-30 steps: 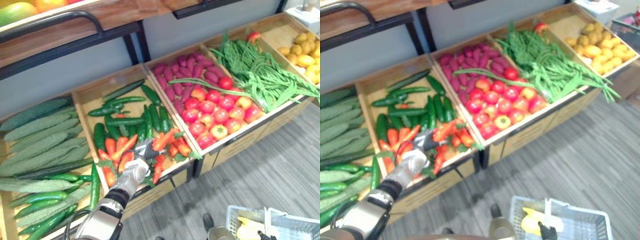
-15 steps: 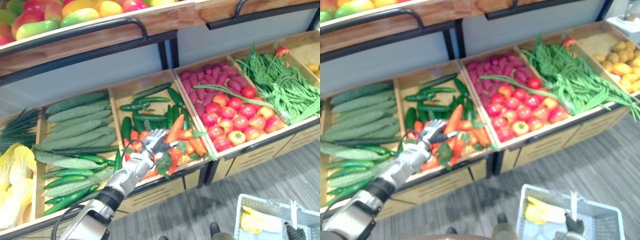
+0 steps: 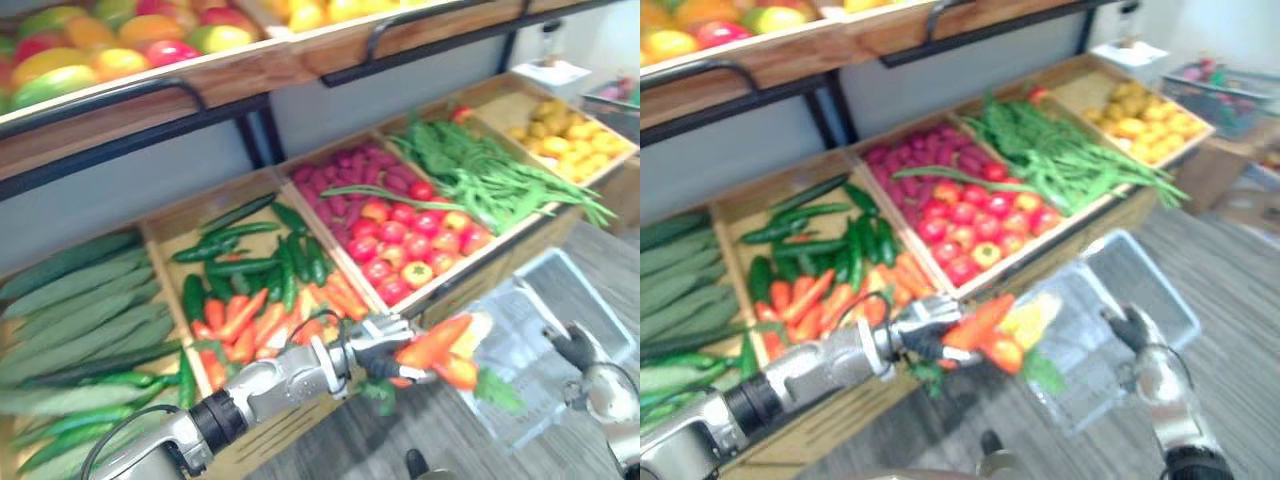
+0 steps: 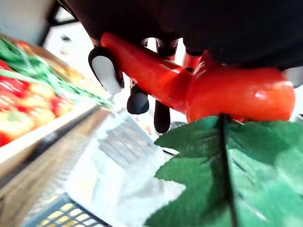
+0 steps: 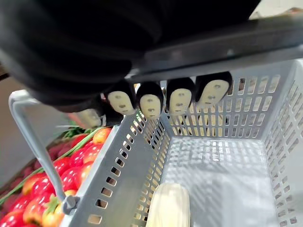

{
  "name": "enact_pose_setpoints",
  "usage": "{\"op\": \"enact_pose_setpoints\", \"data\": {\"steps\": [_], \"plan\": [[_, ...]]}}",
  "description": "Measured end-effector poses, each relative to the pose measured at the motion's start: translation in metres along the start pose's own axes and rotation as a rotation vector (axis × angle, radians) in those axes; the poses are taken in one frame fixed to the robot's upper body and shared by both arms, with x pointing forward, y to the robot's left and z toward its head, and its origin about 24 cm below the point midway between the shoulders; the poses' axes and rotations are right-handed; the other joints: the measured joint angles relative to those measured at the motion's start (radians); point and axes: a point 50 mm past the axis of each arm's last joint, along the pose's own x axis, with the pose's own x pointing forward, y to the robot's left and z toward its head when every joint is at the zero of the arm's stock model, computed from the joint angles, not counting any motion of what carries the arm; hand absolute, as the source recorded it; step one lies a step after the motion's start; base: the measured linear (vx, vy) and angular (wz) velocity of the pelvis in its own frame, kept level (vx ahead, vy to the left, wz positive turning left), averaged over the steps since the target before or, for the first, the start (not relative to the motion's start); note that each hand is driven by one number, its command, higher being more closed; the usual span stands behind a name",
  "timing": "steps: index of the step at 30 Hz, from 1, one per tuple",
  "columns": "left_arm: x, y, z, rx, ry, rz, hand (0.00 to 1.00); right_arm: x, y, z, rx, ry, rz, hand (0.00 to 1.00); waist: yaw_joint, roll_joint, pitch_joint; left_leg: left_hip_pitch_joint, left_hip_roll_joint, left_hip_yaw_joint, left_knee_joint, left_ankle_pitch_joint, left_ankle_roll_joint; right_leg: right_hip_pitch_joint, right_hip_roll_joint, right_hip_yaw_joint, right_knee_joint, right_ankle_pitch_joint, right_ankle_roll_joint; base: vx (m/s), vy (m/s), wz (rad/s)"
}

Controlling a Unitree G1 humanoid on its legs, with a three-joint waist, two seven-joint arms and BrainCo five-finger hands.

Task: Pick vegetable in the basket

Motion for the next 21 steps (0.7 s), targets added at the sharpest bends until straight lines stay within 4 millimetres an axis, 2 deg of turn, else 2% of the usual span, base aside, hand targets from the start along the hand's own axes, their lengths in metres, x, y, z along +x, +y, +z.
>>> {"op": "enact_pose_setpoints", "data": {"steps": [4, 6, 14, 18, 21], "plan": [[0.007, -0.004, 0.008, -0.026, -0.052, -0.042, 1.00, 0.017, 0.016, 0.037, -0.154, -0.157, 0.153, 1.00, -0.024, 0.002, -0.001, 0.036, 0.002, 0.121, 0.007, -0.009, -0.015, -0.034, 0.048, 0.107, 0.029, 0.000, 0.000, 0.04, -0.027, -0.89], [0.012, -0.005, 0.011, -0.029, -0.068, -0.044, 1.00, 0.022, 0.022, 0.055, -0.219, -0.234, 0.211, 1.00, -0.030, 0.000, 0.000, 0.046, 0.025, 0.180, 0.070, -0.046, -0.035, -0.040, 0.070, 0.162, 0.036, 0.000, 0.000, 0.05, -0.057, -0.86], [0.027, -0.013, 0.009, -0.060, -0.061, -0.074, 1.00, 0.035, 0.019, 0.125, -0.398, -0.537, 0.300, 1.00, -0.067, 0.005, 0.008, 0.088, 0.109, 0.348, 0.257, -0.138, -0.054, -0.055, 0.140, 0.282, 0.078, 0.001, 0.001, -0.01, -0.052, -0.53], [0.037, -0.013, 0.016, -0.079, -0.084, -0.054, 1.00, 0.032, 0.015, 0.138, -0.415, -0.594, 0.335, 1.00, -0.073, 0.007, 0.011, 0.090, 0.130, 0.389, 0.308, -0.164, -0.059, -0.073, 0.159, 0.317, 0.084, 0.002, 0.003, -0.09, -0.019, -0.33], [0.045, -0.018, 0.016, -0.102, -0.072, -0.059, 1.00, 0.030, 0.012, 0.139, -0.403, -0.597, 0.366, 1.00, -0.078, 0.008, 0.015, 0.092, 0.153, 0.410, 0.351, -0.180, -0.061, -0.082, 0.170, 0.325, 0.085, 0.005, 0.008, -0.08, -0.025, -0.23]]}}
